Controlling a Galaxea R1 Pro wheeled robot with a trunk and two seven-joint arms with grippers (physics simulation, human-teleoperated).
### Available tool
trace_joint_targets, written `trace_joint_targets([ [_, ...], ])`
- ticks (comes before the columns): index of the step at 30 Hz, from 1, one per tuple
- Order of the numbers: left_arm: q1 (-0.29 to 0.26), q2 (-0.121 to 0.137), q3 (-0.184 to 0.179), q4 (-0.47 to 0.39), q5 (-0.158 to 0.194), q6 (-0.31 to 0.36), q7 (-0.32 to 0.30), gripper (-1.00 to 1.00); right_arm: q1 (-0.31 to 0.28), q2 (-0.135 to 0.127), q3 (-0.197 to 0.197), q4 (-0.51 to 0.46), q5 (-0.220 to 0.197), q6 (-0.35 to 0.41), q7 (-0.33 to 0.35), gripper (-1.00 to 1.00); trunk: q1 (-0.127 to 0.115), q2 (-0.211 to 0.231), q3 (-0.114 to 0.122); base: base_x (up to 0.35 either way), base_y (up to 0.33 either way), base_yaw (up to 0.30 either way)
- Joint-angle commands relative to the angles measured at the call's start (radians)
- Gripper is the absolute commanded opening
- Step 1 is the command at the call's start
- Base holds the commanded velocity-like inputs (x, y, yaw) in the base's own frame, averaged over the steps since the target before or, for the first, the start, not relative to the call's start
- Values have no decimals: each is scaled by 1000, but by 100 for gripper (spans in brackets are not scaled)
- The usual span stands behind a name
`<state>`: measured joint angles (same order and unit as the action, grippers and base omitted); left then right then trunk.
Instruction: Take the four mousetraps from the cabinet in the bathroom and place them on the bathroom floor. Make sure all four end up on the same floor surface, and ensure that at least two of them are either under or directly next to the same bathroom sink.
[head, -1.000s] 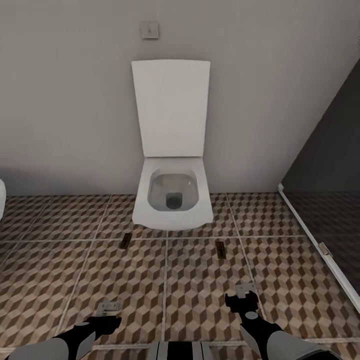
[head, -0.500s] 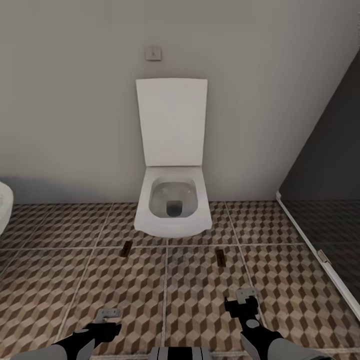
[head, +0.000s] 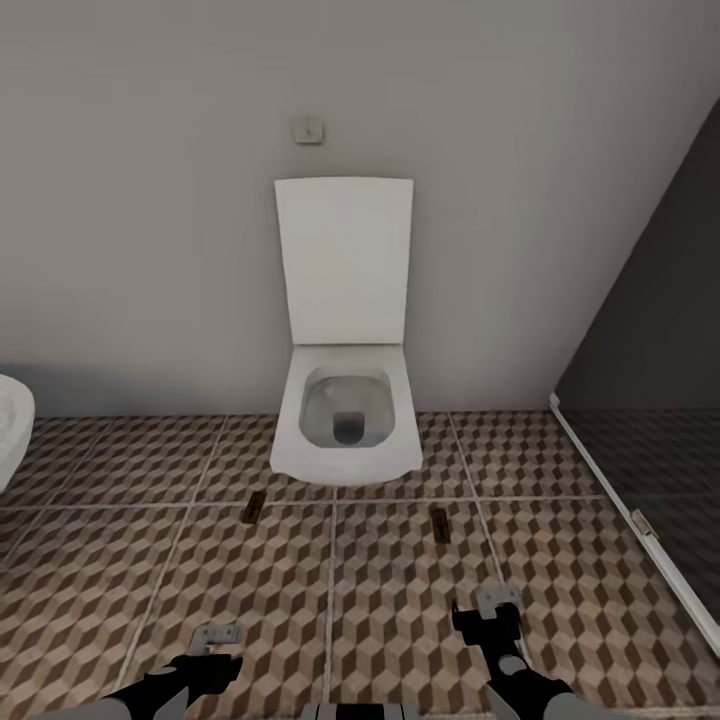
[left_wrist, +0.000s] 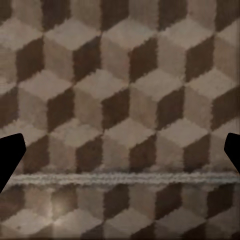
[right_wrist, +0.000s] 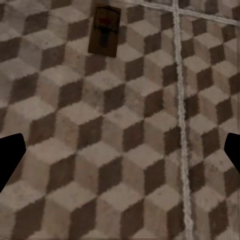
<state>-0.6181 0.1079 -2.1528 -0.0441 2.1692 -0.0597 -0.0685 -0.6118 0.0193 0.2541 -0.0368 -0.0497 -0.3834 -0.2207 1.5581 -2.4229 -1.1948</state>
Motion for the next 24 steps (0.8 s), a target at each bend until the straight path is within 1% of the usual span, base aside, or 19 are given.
trace_joint_targets([
  [1, 0, 1, -9, -3, 11, -5, -1, 100, 4, 0, 8, 1, -5, -8, -5, 100, -4, 7, 3, 0, 0, 0],
  [10, 1, 1, -9, -15, 11, -4, -1, 100, 43, 2, 8, 2, -5, -28, -5, 100, -39, 70, 31, 0, 0, 0],
  [24, 6, 4, -9, -75, 11, -3, -1, 100, 122, 1, 8, 2, -6, -31, -5, 100, -92, 168, 75, 0, 0, 0],
])
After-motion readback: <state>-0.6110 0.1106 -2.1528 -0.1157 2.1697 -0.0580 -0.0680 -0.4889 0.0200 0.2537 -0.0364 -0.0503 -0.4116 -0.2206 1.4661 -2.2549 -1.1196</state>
